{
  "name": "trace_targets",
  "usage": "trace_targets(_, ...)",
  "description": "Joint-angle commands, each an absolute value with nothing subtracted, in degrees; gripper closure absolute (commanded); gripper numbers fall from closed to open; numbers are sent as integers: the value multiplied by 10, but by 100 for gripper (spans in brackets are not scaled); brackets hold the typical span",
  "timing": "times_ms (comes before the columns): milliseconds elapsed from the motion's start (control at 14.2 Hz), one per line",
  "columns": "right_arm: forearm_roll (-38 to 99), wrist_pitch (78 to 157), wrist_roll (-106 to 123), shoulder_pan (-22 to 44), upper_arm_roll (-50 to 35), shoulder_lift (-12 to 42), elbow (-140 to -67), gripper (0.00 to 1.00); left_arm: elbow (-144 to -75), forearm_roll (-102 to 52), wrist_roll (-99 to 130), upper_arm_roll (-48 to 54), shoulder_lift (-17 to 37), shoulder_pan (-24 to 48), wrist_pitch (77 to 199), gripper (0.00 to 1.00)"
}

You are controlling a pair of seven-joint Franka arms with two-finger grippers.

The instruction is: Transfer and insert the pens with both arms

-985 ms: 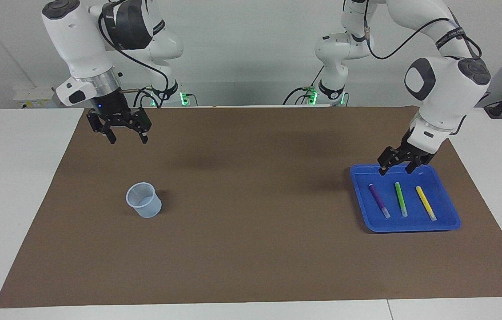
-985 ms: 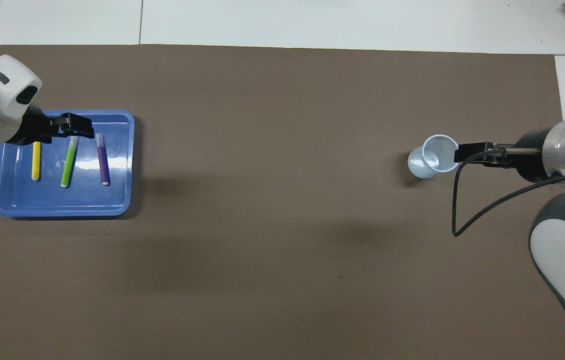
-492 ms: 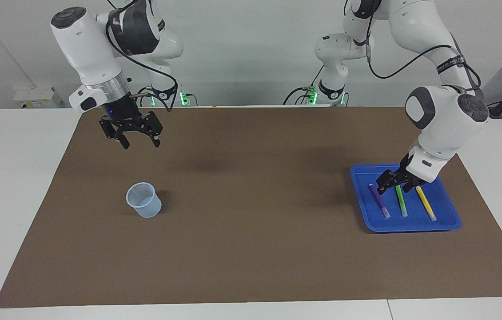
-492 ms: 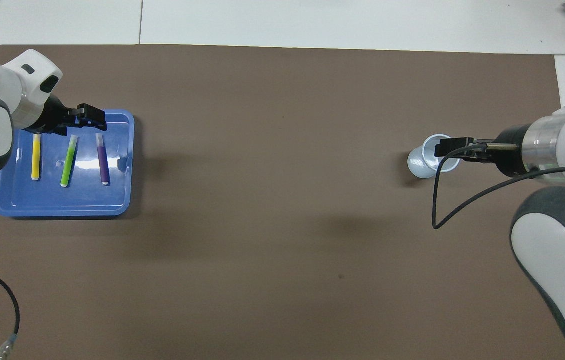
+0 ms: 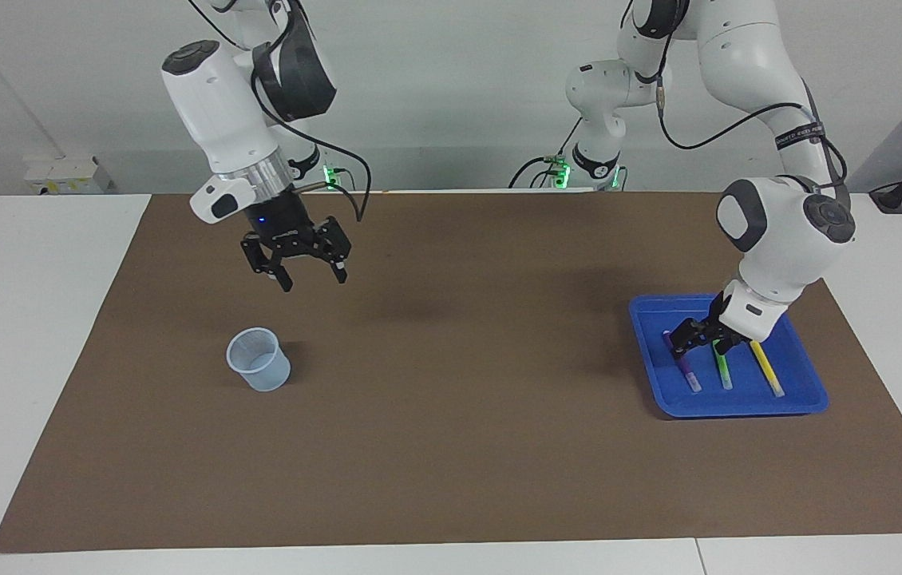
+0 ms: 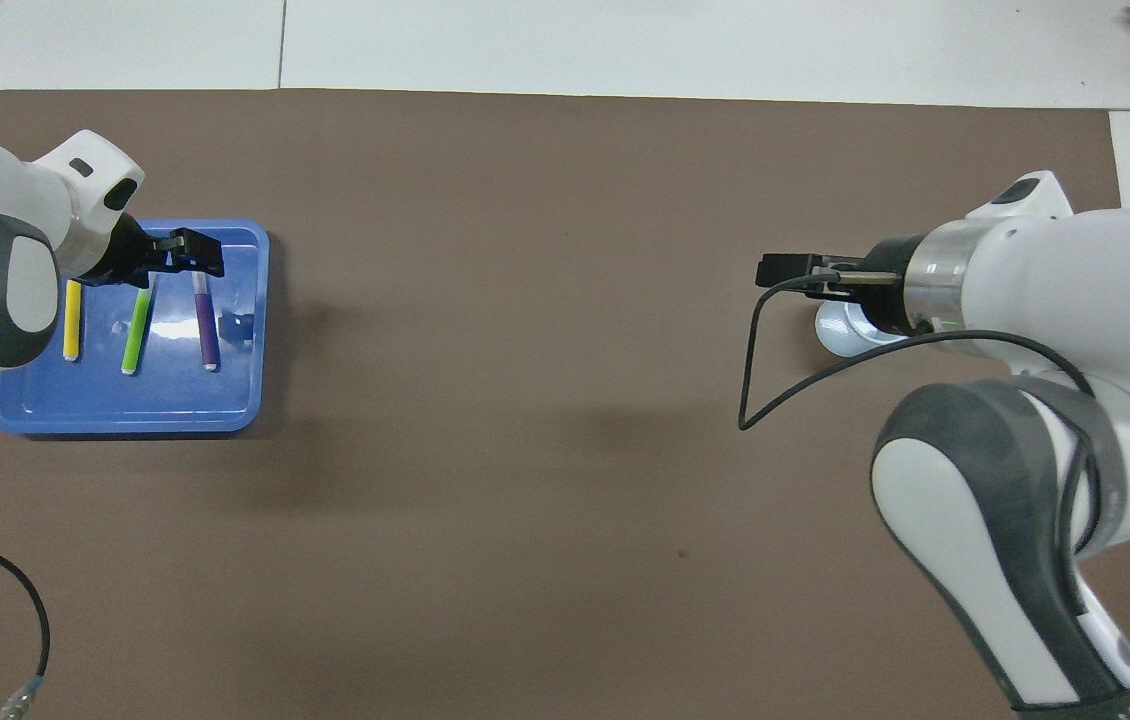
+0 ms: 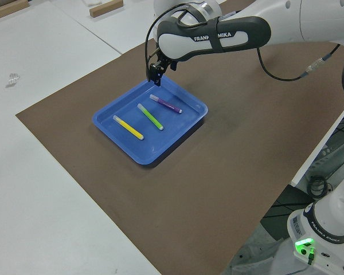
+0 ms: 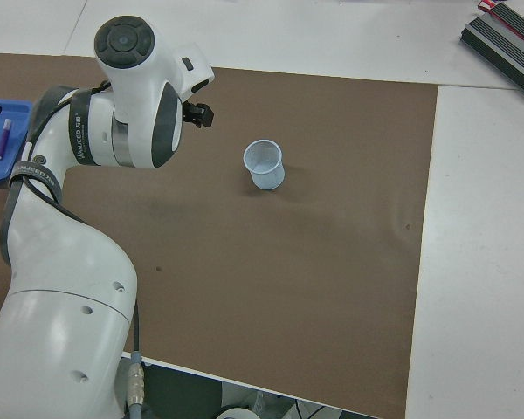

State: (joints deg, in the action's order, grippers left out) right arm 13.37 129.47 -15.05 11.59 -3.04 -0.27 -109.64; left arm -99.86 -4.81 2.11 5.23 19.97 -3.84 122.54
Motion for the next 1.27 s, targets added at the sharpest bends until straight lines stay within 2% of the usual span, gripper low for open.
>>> trace_targets(0,147,1320,-170,137,-29,10,-1099,0,-1013,-51,19,52,209,-40,1248,5)
trace_targets(141,153,1345,-170,167,-31,32,-1093,0,-1020,-51,19,52,207,-42,1248,5)
trace_targets(281,179,1417,-172,202,-31,65,-1092,0,-1020,-50,21,51,208,-37,1252,5)
trace_targets(492,204,1469,-172,236,-31,95,-1084,0,-1034,-49,21,50,205,-35,1259,8)
trace_targets(774,207,1469,-174,236,-32,100,-1075,0,-1076,-49,18,49,199,-36,1290,13)
trace_targets(985,266,1451,-202,236,-36,107,-1034,0,-1100,-49,17,48,198,-43,1318,13)
trace_targets(1196,266,1351,-200,221,-35,131,-956,0,-1109,-49,17,48,195,-42,1321,20)
